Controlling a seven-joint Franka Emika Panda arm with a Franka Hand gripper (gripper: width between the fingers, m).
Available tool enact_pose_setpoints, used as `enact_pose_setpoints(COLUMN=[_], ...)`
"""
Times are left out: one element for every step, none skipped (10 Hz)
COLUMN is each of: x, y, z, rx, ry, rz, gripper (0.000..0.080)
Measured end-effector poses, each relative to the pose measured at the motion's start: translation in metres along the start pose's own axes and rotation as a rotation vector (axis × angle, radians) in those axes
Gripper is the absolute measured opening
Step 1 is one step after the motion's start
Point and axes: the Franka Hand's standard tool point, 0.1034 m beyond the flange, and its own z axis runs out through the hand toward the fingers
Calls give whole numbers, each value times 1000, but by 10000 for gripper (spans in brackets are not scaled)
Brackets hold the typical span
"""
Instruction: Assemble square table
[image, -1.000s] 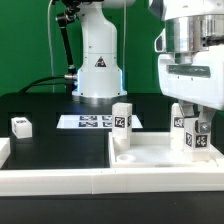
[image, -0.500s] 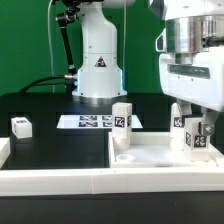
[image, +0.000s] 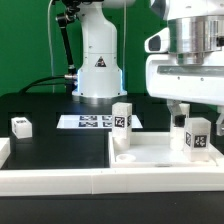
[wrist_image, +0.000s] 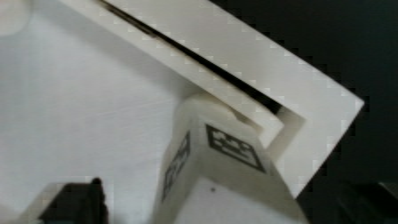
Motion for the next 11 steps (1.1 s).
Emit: enact_pose_setpoints(x=[-4, -5, -4, -2, -1, -3, -3, -2, 0, 3, 5], y=[-2, -3, -3, -3, -2, -2, -3, -3, -1, 0, 1], z=[0, -1, -1, -1, -1, -1, -1, -1, -1, -1, -1], rx=[-1, 1, 3, 3, 3, 3, 4, 4, 4, 1, -6], ry=[0, 1, 3, 4, 4, 3, 4, 5, 6, 8, 12], rz=[-58, -166, -257, -380, -459, -503, -587, -676, -743, -804, -889], gripper=[649, 649, 649, 649, 649, 649, 649, 649, 649, 649, 649])
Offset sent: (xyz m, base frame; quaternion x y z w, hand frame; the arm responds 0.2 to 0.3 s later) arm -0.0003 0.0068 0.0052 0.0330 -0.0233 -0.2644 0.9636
